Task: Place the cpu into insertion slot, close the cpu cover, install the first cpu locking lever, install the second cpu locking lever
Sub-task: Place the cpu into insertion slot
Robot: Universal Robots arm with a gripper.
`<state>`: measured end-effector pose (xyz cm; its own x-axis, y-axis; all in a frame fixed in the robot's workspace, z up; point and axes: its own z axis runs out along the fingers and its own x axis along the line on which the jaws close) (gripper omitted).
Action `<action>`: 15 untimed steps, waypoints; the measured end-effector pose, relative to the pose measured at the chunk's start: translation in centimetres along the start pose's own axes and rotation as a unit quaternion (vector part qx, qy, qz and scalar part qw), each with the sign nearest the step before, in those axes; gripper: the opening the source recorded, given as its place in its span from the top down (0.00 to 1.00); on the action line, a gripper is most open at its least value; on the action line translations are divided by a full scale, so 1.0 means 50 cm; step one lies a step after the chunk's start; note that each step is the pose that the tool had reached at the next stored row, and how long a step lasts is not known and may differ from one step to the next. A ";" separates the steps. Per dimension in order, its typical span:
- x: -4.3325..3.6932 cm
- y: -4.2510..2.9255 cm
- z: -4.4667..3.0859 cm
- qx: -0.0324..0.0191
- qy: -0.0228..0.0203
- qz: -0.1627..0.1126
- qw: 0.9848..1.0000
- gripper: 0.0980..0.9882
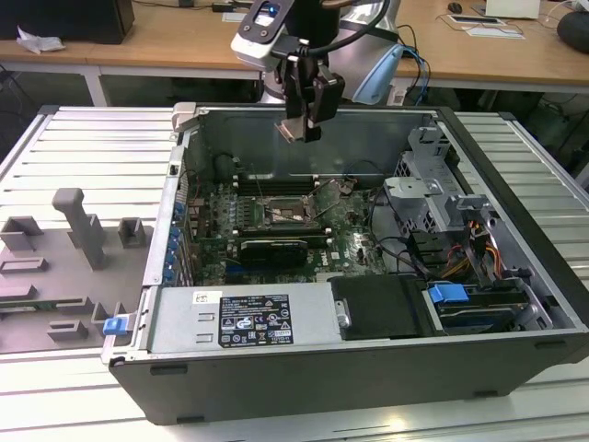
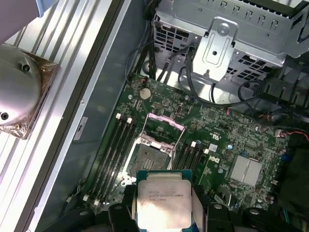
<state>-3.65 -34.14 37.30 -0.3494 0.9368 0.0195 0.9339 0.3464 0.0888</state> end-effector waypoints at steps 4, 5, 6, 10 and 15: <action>0.000 0.000 0.000 0.000 -0.001 0.012 1.000 0.50; 0.000 0.000 0.001 0.000 -0.001 0.015 1.000 0.50; 0.000 0.000 0.001 0.000 -0.001 0.017 1.000 0.50; 0.000 0.000 0.001 0.000 -0.002 0.025 1.000 0.50; 0.000 0.000 0.002 -0.001 -0.003 0.036 0.999 0.50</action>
<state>-3.65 -34.14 37.21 -0.2812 0.9594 0.0195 0.9563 0.2785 0.0888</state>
